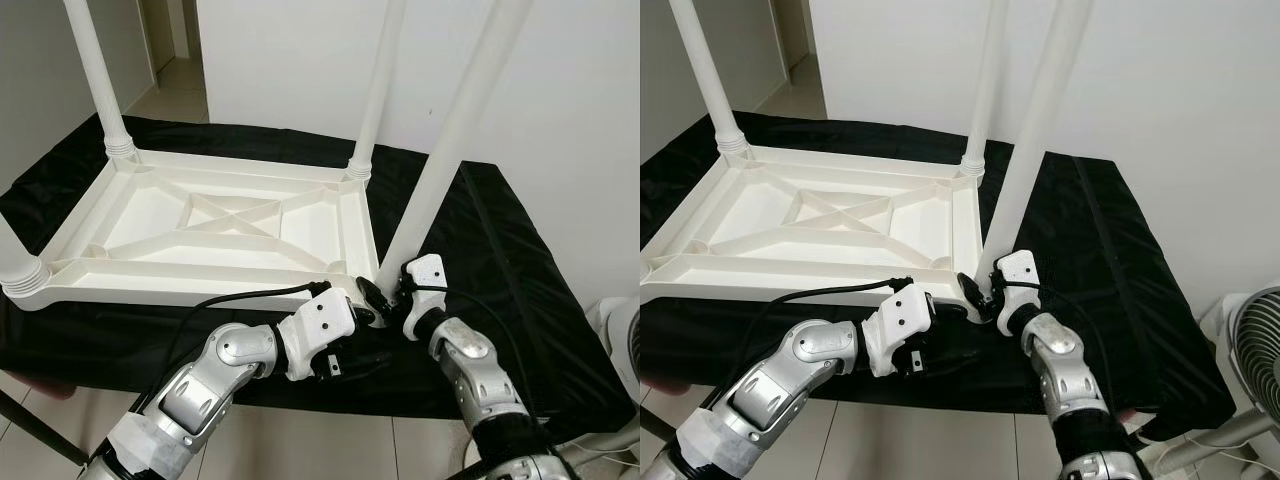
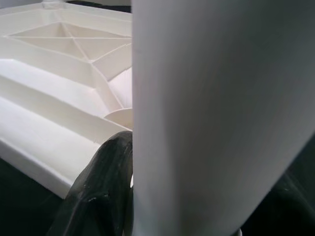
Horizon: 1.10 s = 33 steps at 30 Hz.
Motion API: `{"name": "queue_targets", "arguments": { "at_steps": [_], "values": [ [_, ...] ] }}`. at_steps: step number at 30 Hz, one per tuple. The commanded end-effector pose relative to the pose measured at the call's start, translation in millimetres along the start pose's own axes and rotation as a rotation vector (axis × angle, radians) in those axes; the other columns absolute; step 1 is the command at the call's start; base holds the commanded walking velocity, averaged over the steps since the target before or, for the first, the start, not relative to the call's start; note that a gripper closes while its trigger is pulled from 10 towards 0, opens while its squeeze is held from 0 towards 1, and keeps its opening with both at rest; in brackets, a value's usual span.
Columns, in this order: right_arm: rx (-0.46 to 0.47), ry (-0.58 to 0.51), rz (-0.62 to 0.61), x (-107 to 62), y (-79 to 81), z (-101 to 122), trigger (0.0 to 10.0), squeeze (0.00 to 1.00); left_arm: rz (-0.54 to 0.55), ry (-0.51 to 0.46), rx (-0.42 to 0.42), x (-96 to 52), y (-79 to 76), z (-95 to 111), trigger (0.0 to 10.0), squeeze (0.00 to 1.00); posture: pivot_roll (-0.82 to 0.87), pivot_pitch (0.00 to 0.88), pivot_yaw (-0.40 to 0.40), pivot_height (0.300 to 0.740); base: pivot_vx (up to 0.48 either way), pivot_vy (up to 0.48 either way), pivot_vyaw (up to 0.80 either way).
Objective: Building children table
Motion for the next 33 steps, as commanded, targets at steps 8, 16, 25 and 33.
{"name": "queue_targets", "arguments": {
  "at_steps": [8, 16, 25, 33],
  "values": [
    [0.065, 0.06, -0.197, -2.7, -0.3, -1.0, 10.0, 0.0, -0.003, 0.003, 0.021, -1.1, 2.2, 0.8, 10.0, 0.0, -0.08, 0.0, -0.087, 0.74, 0.0, 0.0, 0.0],
    [0.105, 0.123, -0.564, -14.6, 1.7, -4.0, 10.0, 0.0, 0.019, -0.007, 0.029, -2.6, 6.4, 3.1, 10.0, 0.0, -0.07, 0.0, -0.097, 0.74, 0.0, 0.0, 0.0],
    [0.117, 0.041, -0.519, -16.3, 0.2, 6.1, 10.0, 1.0, 0.025, -0.011, 0.028, -4.5, 7.2, 2.9, 10.0, 0.0, -0.07, 0.0, -0.094, 0.74, 0.0, 0.0, 0.0],
    [0.118, -0.045, -0.504, -25.8, 0.6, 21.8, 10.0, 1.0, 0.028, -0.013, 0.029, -5.9, 6.9, 3.6, 10.0, 0.0, -0.07, 0.0, -0.095, 0.74, 0.0, 0.0, 0.0]
  ]
}}
Point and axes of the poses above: a point about 5 cm out from each wrist's last joint towards the gripper, its own x axis pointing out of the wrist towards the gripper, its own z axis along the axis of the wrist's last joint, y = z × x, the point moved 3 cm from there along x, pointing out of the wrist towards the gripper, and after that the axes turned 12 degrees about -x, right-handed, at the moved point
